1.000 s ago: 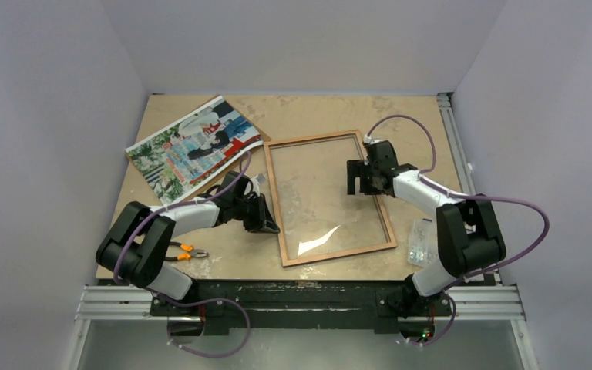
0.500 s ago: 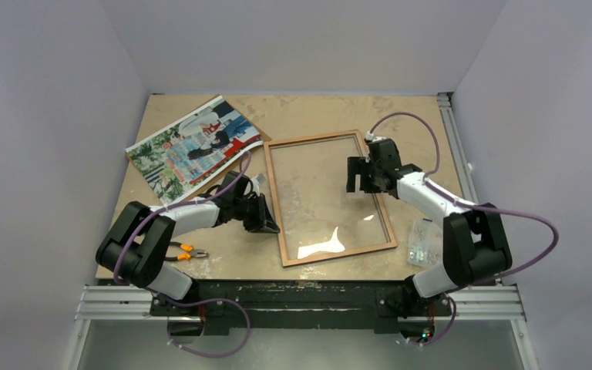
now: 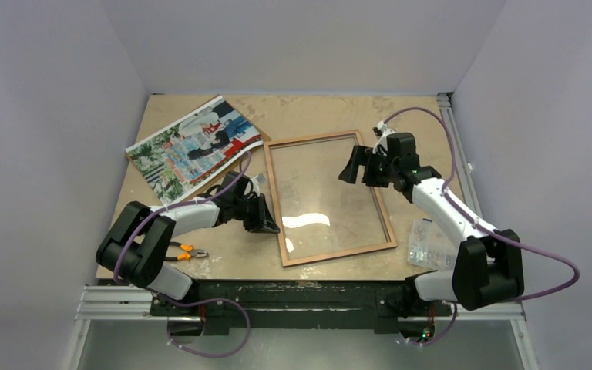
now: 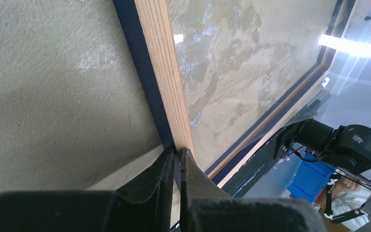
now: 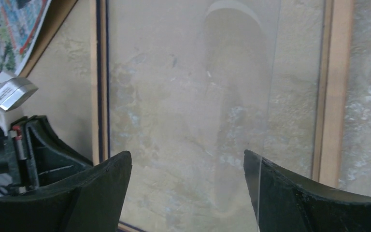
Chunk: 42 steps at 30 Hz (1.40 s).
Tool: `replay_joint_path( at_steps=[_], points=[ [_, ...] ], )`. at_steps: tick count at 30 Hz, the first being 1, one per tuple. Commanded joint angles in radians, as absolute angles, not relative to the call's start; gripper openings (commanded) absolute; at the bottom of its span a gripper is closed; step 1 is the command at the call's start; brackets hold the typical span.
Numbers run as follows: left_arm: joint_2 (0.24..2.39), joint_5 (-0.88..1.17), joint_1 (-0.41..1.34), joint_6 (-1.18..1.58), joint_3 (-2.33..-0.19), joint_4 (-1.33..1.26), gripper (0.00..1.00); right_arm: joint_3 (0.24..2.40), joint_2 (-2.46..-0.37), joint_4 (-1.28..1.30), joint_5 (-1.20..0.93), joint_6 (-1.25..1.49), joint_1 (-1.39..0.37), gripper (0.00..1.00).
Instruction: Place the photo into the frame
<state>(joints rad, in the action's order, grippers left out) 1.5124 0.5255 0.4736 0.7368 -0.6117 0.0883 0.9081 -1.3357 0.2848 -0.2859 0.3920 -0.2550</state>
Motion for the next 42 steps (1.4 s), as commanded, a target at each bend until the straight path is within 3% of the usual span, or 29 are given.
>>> replay_joint_path(
  at_steps=[1, 9, 16, 21, 28, 32, 36, 42],
  points=[
    [1.581, 0.383, 0.495, 0.661, -0.563, 0.190, 0.00, 0.916, -1.341, 0.265, -0.513, 0.434, -0.239, 0.83],
    [1.575, 0.381, 0.495, 0.662, -0.561, 0.192, 0.00, 0.962, -1.435, 0.305, -0.714, 0.446, -0.142, 0.67],
    [1.567, 0.379, 0.495, 0.660, -0.559, 0.196, 0.00, 0.981, -1.449, 0.346, -0.697, 0.432, -0.135, 0.57],
    [1.566, 0.377, 0.495, 0.658, -0.557, 0.197, 0.00, 1.014, -1.418, 0.398, -0.675, 0.405, -0.134, 0.60],
    [1.565, 0.376, 0.495, 0.657, -0.558, 0.199, 0.00, 1.082, -1.402, 0.456, -0.720, 0.375, -0.133, 0.74],
    [1.564, 0.376, 0.495, 0.655, -0.557, 0.201, 0.00, 1.117, -1.410, 0.488, -0.729, 0.358, -0.131, 0.74],
    [1.562, 0.376, 0.495, 0.655, -0.558, 0.202, 0.00, 1.126, -1.426, 0.473, -0.744, 0.371, -0.131, 0.69],
    [1.560, 0.375, 0.495, 0.653, -0.558, 0.204, 0.00, 1.127, -1.470, 0.453, -0.774, 0.383, -0.132, 0.48]
  ],
)
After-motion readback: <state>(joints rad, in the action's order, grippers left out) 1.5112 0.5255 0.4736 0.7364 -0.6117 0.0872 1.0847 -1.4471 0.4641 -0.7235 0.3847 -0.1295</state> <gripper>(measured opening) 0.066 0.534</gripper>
